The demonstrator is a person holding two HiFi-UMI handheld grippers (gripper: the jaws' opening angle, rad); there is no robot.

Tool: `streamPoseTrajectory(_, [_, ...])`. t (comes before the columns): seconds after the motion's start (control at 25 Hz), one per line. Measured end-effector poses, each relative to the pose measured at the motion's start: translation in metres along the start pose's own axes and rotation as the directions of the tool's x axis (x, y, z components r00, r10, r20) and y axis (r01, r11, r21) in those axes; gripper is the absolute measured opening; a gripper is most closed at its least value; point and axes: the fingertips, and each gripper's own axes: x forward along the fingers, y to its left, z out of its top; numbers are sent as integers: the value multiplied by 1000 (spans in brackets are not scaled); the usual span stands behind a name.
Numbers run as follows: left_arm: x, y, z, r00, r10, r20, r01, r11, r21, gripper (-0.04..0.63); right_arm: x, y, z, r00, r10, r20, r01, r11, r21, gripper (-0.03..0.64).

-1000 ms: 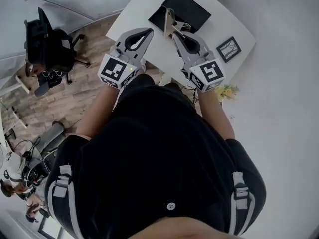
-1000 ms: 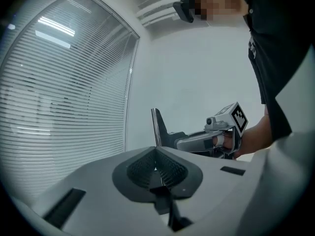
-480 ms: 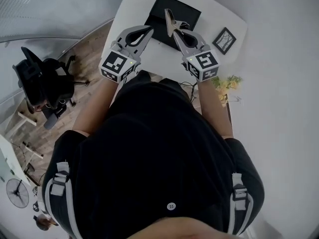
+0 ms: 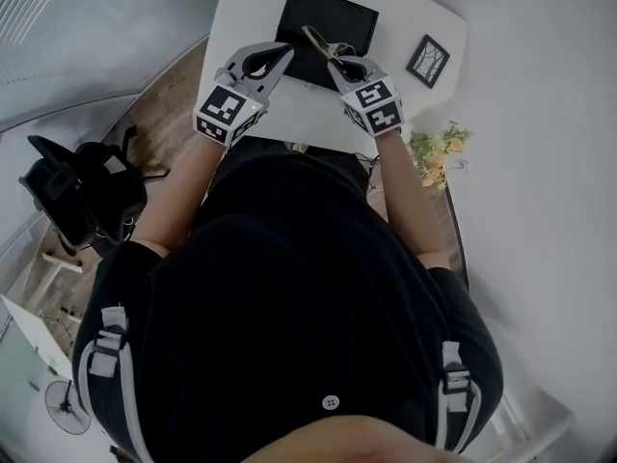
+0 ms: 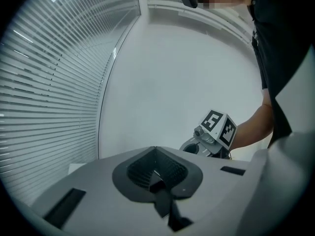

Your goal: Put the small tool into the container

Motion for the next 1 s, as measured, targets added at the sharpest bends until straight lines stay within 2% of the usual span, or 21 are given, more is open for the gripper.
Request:
streamPoseTrajectory(0.28, [19,24,-20,1000,5,-9,-6,998,-59,9,37,-1,-38,988,6,-158,-12,999,-40,14])
streamPoseTrajectory(0.56, [28,36,-55,996,-12,-83,7,998,-56,9,75,3,-78,945,67,-321,-88,995,-51,14])
streamPoseTrajectory(0.8, [30,41,-70,993,-18,-118,11,998,-67,9,96,6,-96,915,93,-393,-122,991,-51,14])
streamPoseTrajectory(1.0, [34,44,-75,992,-11,-126,3,998,-63,9,105,4,-100,903,103,-417,-131,991,-39,15])
